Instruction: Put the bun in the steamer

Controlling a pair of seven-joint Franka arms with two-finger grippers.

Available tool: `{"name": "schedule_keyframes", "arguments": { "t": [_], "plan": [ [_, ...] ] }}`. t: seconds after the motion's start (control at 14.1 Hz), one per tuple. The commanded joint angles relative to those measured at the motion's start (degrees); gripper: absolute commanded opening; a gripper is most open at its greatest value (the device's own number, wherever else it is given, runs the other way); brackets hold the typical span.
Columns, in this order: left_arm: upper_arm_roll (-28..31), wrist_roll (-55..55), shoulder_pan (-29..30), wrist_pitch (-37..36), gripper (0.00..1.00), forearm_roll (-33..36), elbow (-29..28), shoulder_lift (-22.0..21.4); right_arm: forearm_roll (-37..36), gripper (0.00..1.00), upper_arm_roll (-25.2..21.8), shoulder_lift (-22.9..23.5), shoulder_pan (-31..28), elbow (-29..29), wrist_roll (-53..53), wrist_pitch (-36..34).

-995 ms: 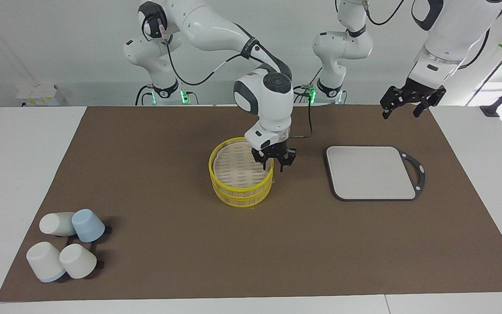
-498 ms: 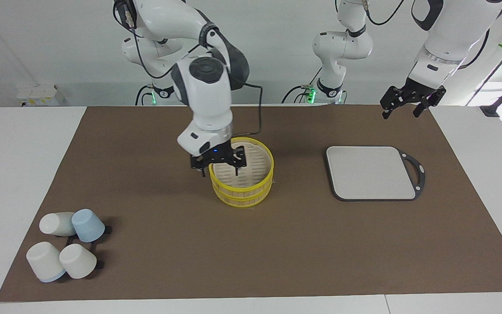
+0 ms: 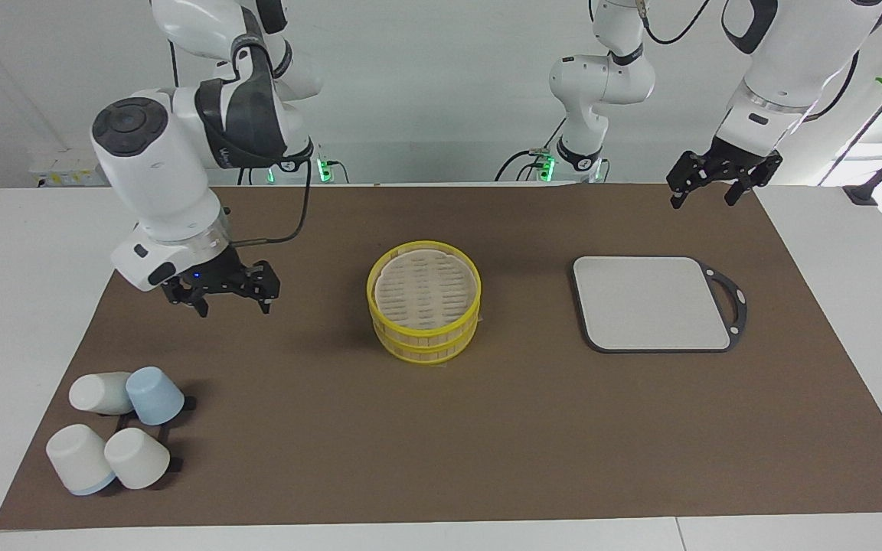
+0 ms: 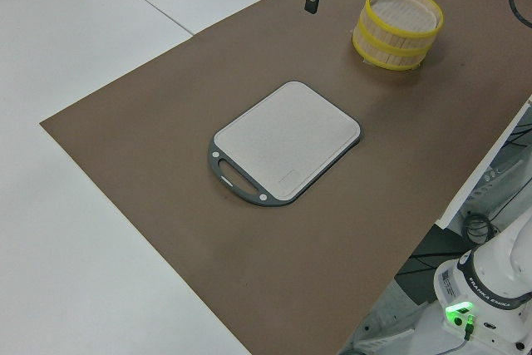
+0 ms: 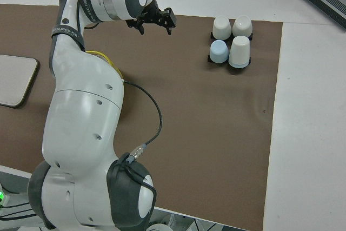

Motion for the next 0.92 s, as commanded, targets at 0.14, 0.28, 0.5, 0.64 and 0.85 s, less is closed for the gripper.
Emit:
{"name": "schedule_keyframes", "arguments": {
  "t": [0.14,0.28,0.5,0.64,0.85],
  "plan": [
    [0.0,0.5,0.1,-1.0,1.0,-0.8,-1.1,-1.0,0.8,1.0,0.9,-10.4,-3.8,-13.2,-0.7,0.2],
    [0.0,0.4,0.1,-1.1,1.0,-0.8,-1.1,-1.0,0.8,1.0,0.9,-12.4,-4.2,-15.2,-0.8,0.8],
    [0.0,0.4,0.1,-1.0,1.0,-0.8,-1.1,-1.1,0.8,1.0,0.9,-16.9,-4.8,-20.0,-1.2,1.1],
    [0.0,0.4,0.1,-1.0,1.0,-0.8,-1.1,-1.0,0.9,1.0,0.9,-19.7,-5.0,-23.3,-1.5,2.9],
    [0.0,0.4,0.0,-1.0,1.0,-0.8,-1.0,-1.0,0.9,1.0,0.9,-17.8,-7.1,-20.2,-7.5,3.3]
  ]
}}
